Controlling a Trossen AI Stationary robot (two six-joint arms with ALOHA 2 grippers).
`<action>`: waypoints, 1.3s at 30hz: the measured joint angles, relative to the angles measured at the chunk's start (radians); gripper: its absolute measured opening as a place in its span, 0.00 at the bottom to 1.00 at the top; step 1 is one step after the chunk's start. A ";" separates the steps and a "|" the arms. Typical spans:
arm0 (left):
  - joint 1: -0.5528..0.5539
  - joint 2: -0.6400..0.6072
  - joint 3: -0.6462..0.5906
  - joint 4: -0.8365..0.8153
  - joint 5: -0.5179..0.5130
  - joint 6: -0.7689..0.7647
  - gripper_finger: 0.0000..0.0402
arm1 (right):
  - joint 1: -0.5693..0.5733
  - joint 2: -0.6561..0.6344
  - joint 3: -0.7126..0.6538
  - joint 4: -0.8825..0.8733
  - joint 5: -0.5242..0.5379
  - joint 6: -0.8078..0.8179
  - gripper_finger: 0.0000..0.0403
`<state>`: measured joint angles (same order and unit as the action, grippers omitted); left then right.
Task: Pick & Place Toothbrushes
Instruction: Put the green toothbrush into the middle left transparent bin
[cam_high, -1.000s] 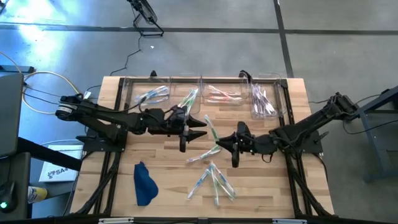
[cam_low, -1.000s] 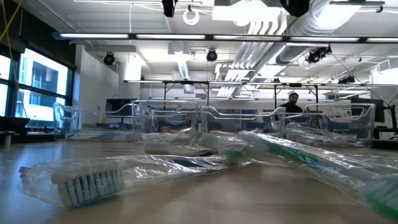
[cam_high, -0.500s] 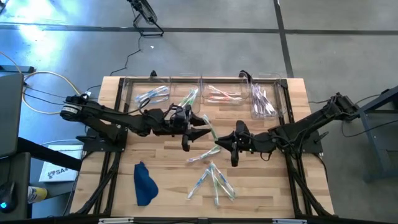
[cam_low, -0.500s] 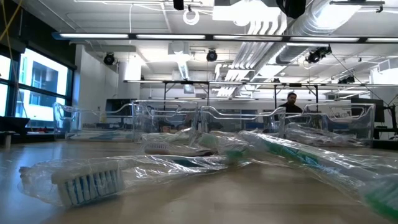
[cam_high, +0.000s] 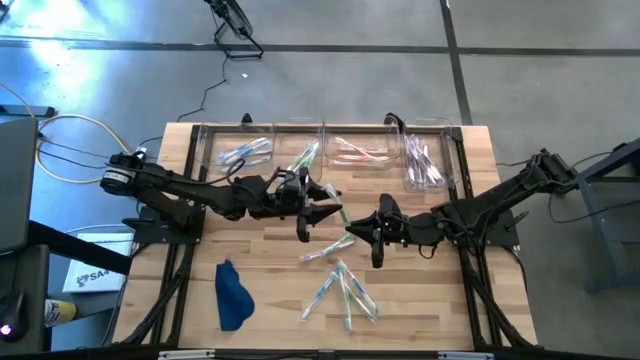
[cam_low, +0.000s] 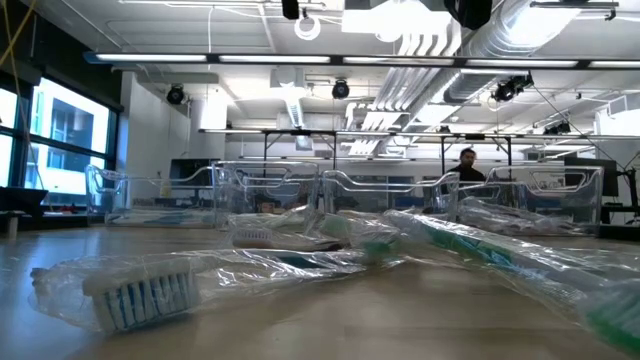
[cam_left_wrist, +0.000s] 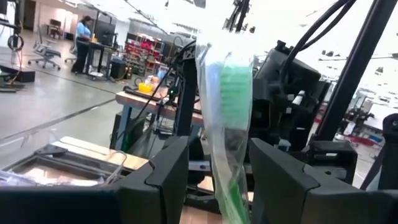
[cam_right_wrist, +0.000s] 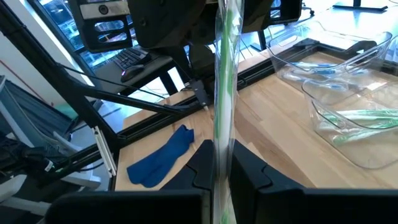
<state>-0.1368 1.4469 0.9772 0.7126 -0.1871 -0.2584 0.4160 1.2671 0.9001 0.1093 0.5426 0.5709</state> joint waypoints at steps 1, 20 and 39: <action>0.000 0.000 0.000 -0.004 -0.001 0.000 0.41 | 0.000 0.000 0.000 0.000 0.000 0.000 0.04; -0.001 0.000 0.000 0.006 -0.014 0.027 0.04 | -0.001 0.000 0.000 -0.014 0.001 -0.006 0.04; 0.112 -0.001 0.000 0.002 0.126 0.044 0.02 | 0.007 -0.099 0.000 -0.069 -0.079 -0.049 0.61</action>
<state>-0.0249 1.4460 0.9771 0.7147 -0.0607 -0.2145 0.4233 1.1680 0.9001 0.0399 0.4632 0.5224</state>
